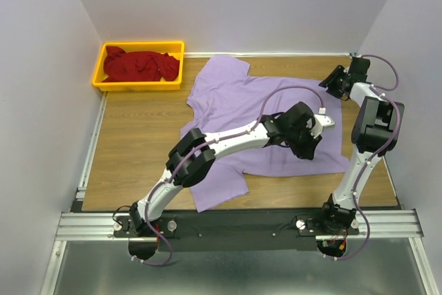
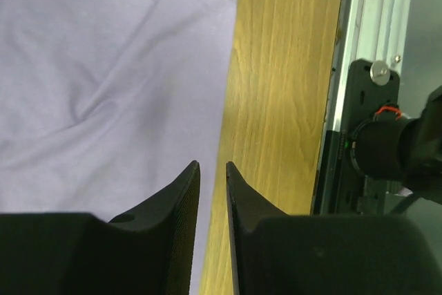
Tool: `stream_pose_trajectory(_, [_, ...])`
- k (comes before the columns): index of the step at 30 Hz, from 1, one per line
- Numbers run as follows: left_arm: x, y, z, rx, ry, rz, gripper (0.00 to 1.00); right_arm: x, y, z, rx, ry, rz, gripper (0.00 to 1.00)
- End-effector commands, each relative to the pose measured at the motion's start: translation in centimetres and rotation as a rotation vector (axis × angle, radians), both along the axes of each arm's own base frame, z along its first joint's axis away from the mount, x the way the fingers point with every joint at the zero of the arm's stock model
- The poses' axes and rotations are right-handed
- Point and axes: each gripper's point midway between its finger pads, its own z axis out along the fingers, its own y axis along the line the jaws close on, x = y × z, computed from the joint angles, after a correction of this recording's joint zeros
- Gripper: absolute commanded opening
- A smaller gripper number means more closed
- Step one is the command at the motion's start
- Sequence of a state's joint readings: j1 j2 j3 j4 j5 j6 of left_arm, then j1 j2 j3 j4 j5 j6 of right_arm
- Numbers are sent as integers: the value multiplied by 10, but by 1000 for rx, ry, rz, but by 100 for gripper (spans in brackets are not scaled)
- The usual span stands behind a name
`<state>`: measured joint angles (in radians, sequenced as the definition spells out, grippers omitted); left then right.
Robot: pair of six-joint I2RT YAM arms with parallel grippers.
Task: Fold and stack the t-shirts
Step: Flatten the tshirt out
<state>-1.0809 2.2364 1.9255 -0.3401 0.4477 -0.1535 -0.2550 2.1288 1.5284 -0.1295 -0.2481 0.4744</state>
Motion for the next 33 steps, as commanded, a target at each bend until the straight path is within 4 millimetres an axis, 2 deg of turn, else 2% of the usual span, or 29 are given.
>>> stream_pose_trajectory(1, [-21,-1,-41,75,56,-87,28,2,2,-2,13,3,13,53])
stream_pose_trajectory(5, [-26,0,-63,117,80,-108,27,6,2,-5,19,3,21,53])
stream_pose_trajectory(11, [-30,-1,-69,131,88,-133,27,12,3,-9,26,0,32,53])
stream_pose_trajectory(23, [-44,10,-100,205,162,-177,26,16,1,-39,29,43,29,53])
stream_pose_trajectory(33, [-62,24,-120,261,243,-246,25,38,-5,-47,7,18,54,53])
